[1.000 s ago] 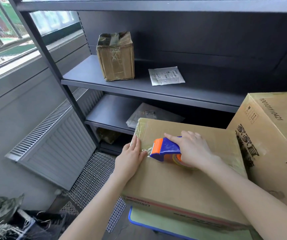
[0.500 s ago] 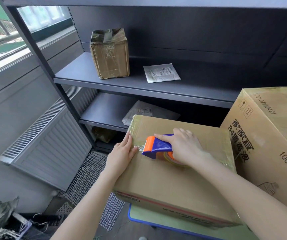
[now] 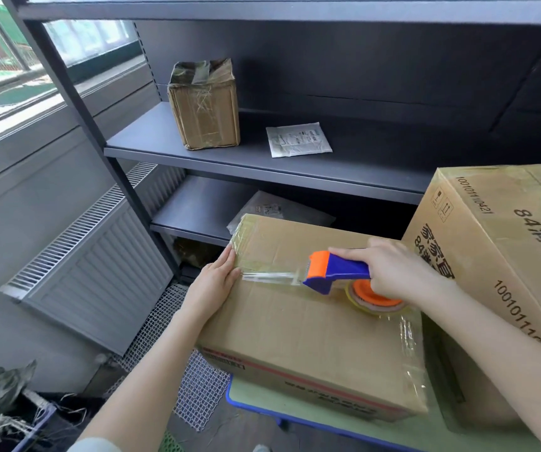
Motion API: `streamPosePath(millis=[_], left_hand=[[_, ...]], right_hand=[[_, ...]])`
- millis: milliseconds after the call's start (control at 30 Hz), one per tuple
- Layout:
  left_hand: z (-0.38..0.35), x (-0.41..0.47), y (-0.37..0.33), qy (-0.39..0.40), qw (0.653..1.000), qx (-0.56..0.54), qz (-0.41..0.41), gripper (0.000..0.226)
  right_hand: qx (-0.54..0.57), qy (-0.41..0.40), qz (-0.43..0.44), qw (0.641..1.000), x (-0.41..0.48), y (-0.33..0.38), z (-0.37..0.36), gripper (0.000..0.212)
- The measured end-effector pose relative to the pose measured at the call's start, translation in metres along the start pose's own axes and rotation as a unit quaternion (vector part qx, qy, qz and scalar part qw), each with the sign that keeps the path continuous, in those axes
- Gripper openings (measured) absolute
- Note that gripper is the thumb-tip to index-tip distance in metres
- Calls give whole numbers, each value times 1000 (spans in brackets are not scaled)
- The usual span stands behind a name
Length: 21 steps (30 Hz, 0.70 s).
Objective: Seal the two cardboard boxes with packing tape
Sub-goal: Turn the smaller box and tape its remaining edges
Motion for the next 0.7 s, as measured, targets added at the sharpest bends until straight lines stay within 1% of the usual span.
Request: streamPosePath(millis=[167,300,367,433,467,500,567,633,700], left_hand=[[3,-1,-8,-13,999,-28,-22,51],[1,-3,-8,0,1000,-22,-3,51],[-1,-1,-6,14,999,41,28,51],[-2,3,-11,19,984,168,48,54],[-3,4,-17,20,976,210,51,57],[-8,5,-26,28,972,227,43,60],[-33,2,-56,67,974,216,-5,67],[-64,-9,-91,91,973,202,-67,81],[-82,-19,-114,87,967,218,-96,98]], right_hand=[[-13,-28,17,999,-17,-4,-1,69],[-4,0,-1,1000,-24,-26,-2,69],[-35,-6,10,999,-26,-16,-6,64],[-52,-18,11,998,-27,-11,-10,63],[-54,-22,6,998,-28,-12,-11,64],[-56,-24,0,998,-28,-14,-11,64],[-63,-28,-7,998,-28,-15,-10,64],[-63,-32,-6,997,-28,-12,-11,62],[-65,-32,-2,997,-27,-10,-10,60]])
Point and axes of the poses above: each hand's wrist, its own x-axis towards the middle knuckle, its own z-axis out of the back of the hand, y = z × x, the point moved 7 cm from there along x, towards the middle knuckle, and after that the axes turned 2 degrees about -x, right-handed, at the moved point
